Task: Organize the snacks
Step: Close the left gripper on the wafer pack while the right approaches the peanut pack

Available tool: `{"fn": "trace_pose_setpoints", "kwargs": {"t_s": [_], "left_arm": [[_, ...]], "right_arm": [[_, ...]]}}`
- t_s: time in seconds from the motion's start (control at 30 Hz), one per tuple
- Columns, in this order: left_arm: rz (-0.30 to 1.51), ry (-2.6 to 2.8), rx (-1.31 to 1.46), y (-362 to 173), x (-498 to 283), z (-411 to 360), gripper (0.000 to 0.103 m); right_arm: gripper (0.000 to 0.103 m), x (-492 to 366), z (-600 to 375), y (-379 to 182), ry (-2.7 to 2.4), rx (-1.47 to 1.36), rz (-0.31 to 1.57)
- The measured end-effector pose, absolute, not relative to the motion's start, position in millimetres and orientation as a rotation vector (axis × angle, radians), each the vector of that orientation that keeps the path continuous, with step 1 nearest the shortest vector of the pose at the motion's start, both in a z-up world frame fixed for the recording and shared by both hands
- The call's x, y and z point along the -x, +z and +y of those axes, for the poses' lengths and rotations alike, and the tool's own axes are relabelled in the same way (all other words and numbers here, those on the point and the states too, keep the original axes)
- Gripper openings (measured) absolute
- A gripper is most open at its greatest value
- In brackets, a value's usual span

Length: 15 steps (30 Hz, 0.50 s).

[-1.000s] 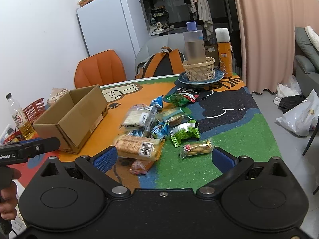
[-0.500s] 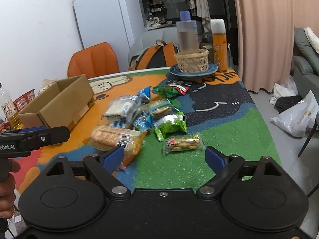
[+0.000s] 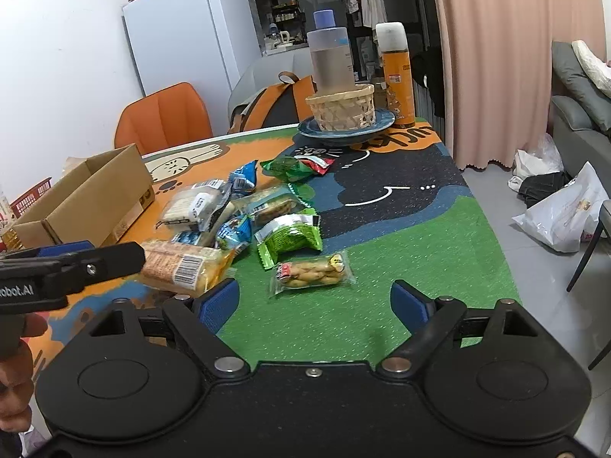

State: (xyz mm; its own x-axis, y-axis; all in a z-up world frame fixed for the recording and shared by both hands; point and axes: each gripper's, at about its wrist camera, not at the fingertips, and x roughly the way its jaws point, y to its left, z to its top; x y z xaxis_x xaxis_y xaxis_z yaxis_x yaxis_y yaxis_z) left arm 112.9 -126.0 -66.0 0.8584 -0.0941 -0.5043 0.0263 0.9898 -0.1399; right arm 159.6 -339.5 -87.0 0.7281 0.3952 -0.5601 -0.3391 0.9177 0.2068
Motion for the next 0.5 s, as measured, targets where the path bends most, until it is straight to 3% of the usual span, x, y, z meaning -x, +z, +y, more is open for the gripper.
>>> {"fn": "trace_pose_setpoints", "kwargs": {"t_s": [0.5], "left_arm": [[0.574, 0.01, 0.04, -86.8, -139.8, -161.3, 0.102]], "right_arm": [[0.085, -174.2, -362.3, -100.7, 0.386, -0.133, 0.66]]}}
